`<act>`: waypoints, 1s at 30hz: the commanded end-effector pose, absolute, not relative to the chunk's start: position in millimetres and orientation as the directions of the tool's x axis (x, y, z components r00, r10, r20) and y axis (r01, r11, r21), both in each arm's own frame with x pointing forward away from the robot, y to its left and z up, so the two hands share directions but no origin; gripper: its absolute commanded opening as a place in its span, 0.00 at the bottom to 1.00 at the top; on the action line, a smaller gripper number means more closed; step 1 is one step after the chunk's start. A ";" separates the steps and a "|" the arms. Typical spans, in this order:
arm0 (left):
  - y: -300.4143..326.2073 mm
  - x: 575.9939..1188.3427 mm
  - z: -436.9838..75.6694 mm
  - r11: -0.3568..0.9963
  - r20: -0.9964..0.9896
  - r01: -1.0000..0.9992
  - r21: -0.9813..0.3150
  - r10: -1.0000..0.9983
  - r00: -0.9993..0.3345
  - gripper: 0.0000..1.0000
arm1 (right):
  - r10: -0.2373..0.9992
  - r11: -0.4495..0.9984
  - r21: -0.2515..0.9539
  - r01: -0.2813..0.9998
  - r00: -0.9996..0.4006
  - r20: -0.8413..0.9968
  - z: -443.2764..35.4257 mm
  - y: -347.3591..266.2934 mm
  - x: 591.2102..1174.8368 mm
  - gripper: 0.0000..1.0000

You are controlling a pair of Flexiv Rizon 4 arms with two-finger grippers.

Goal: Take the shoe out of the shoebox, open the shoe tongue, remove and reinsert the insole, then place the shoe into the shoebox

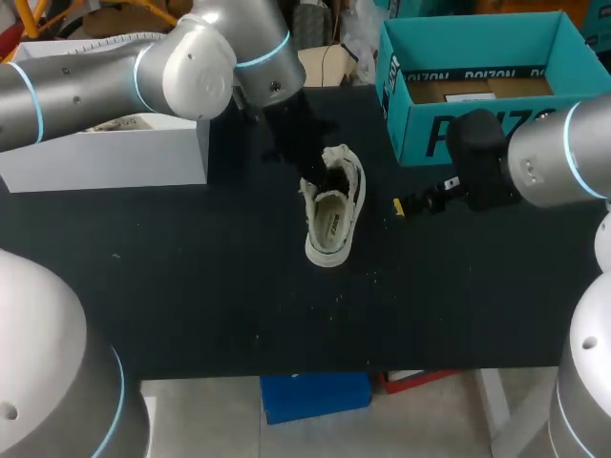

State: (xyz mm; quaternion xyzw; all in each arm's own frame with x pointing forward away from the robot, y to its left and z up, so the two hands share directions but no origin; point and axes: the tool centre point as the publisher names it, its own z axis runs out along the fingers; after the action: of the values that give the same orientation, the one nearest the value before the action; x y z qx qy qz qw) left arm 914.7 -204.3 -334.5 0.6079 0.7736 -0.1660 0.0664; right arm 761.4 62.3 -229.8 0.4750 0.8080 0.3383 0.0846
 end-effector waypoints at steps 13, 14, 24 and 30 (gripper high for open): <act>-169.6 905.9 -319.1 0.111 -0.258 0.994 -0.002 0.960 -0.107 0.88 | 0.826 0.321 0.626 0.711 -0.534 0.183 -229.9 63.8 761.8 1.00; -170.5 906.7 -321.1 0.099 -0.259 0.995 0.025 0.962 -0.089 0.87 | 0.826 0.321 0.626 0.711 -0.534 0.183 -229.9 63.8 761.8 1.00; -177.3 915.6 -350.6 0.022 -0.249 0.999 0.047 0.968 -0.010 0.70 | 0.826 0.321 0.626 0.711 -0.534 0.183 -229.9 63.8 761.8 1.00; -173.6 921.8 -365.3 -0.004 -0.218 1.000 0.030 0.976 0.010 0.65 | 0.826 0.321 0.626 0.711 -0.534 0.183 -229.9 63.8 761.8 1.00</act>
State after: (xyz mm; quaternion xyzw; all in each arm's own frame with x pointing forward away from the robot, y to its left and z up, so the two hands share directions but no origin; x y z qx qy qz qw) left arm 913.6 -168.7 -357.5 0.7029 0.7019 -0.0649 0.0949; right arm 761.4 62.4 -229.9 0.4749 0.8080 0.3383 0.0846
